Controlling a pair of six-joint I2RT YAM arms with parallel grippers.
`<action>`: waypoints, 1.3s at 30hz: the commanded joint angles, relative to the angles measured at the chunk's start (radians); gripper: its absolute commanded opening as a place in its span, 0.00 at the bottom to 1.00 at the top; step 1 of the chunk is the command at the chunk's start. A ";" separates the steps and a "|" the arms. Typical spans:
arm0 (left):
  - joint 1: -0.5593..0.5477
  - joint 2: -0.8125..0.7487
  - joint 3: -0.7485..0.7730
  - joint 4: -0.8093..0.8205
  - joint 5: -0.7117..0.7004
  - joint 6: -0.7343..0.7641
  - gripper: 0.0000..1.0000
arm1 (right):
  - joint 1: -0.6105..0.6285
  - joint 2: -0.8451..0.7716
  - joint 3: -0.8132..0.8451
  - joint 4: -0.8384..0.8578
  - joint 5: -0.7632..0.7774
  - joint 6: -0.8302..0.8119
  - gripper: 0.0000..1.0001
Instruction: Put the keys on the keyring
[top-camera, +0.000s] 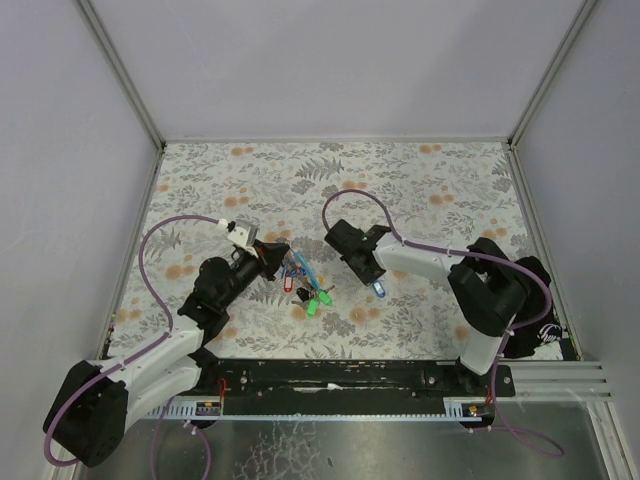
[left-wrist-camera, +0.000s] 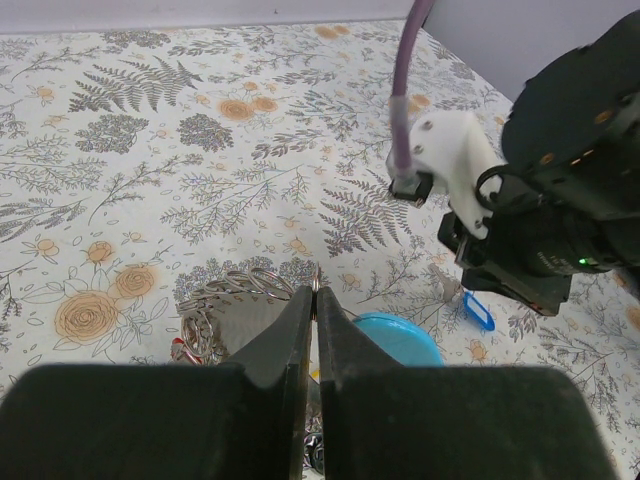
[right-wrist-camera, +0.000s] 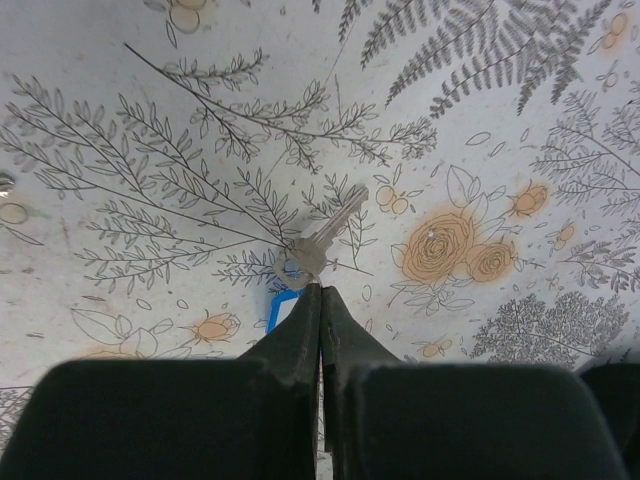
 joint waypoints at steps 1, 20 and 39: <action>-0.004 -0.018 0.021 0.048 0.005 -0.003 0.00 | -0.004 0.049 0.061 -0.058 0.001 -0.035 0.01; -0.004 -0.012 0.027 0.042 0.009 -0.004 0.00 | -0.083 -0.076 -0.023 0.072 -0.289 -0.049 0.47; -0.005 -0.011 0.027 0.045 0.015 -0.007 0.00 | -0.137 -0.156 -0.292 0.262 -0.524 0.089 0.56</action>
